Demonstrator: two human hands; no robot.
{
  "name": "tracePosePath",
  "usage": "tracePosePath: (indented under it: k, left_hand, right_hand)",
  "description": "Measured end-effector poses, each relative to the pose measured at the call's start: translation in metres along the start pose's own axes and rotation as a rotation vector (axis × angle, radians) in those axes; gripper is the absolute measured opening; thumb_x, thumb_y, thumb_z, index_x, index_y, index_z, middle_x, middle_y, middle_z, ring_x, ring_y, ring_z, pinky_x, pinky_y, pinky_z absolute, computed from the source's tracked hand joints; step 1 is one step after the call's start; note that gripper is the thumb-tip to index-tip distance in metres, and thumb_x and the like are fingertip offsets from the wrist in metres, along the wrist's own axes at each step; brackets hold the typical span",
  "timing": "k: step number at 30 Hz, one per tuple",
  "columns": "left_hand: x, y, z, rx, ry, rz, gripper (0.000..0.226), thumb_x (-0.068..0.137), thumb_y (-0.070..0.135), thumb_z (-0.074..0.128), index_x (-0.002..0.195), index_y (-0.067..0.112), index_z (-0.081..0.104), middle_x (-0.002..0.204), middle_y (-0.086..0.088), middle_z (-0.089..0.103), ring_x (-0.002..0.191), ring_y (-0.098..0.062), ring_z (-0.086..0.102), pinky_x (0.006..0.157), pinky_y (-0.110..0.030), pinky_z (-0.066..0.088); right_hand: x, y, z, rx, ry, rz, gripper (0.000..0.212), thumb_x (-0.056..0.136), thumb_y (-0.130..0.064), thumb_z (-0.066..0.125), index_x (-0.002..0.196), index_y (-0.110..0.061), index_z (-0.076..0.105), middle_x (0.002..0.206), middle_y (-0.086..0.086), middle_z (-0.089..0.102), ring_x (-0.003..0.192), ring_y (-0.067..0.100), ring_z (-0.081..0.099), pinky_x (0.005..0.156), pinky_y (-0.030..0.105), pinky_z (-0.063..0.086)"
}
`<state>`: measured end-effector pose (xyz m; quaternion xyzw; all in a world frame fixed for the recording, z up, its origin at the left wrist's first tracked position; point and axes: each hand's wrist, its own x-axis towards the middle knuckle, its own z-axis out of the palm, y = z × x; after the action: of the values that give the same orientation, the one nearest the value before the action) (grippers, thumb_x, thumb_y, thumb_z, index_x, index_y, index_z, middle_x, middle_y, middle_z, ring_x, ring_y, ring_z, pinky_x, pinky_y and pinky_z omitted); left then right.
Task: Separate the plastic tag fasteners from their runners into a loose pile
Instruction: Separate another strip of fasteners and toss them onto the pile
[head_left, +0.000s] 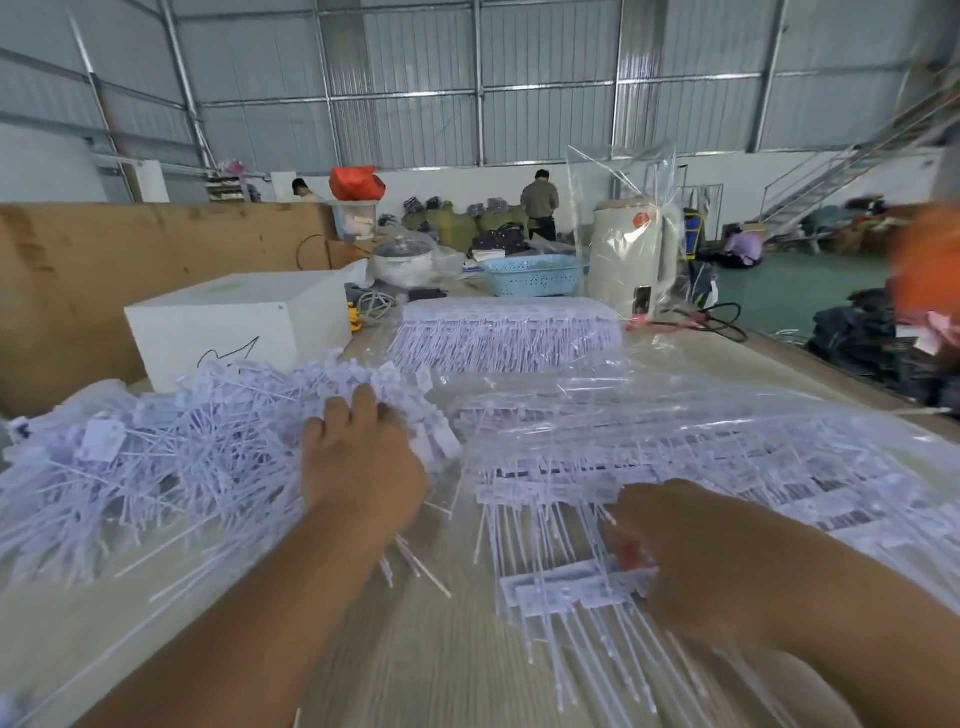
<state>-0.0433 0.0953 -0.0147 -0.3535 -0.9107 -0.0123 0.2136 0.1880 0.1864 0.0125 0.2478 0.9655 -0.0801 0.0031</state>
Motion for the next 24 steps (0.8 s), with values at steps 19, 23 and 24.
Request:
tracePosePath:
  k: [19,23,24]
  left_hand:
    - [-0.029,0.020,-0.030,-0.550,0.281,0.440,0.024,0.097,0.024,0.043,0.096,0.018,0.067,0.085,0.002,0.067,0.076,-0.020,0.062,0.069,-0.034,0.050]
    - [-0.034,0.004,-0.044,-0.735,0.273,0.537,0.020,0.093,0.028,0.043,0.090,0.024,0.063,0.071,0.023,0.053,0.067,0.004,0.052,0.061,-0.015,0.038]
    - [-0.039,0.001,-0.043,-0.685,0.205,0.589,0.018,0.093,0.030,0.043,0.088,0.028,0.060,0.068,0.026,0.049,0.066,0.008,0.049,0.060,-0.012,0.034]
  right_hand:
    - [0.008,0.015,0.012,0.001,0.238,-0.072,0.022,0.086,-0.012,0.056,0.094,-0.033,0.058,0.098,-0.015,0.052,0.087,0.001,0.049,0.071,0.024,0.045]
    - [0.018,0.015,0.018,-0.027,0.281,-0.077,0.023,0.085,-0.010,0.053,0.098,-0.028,0.060,0.102,-0.010,0.054,0.097,0.014,0.053,0.083,0.029,0.044]
    - [0.019,0.014,0.019,-0.035,0.287,-0.077,0.023,0.085,-0.010,0.053,0.099,-0.027,0.060,0.100,-0.009,0.055,0.096,0.015,0.053,0.082,0.028,0.042]
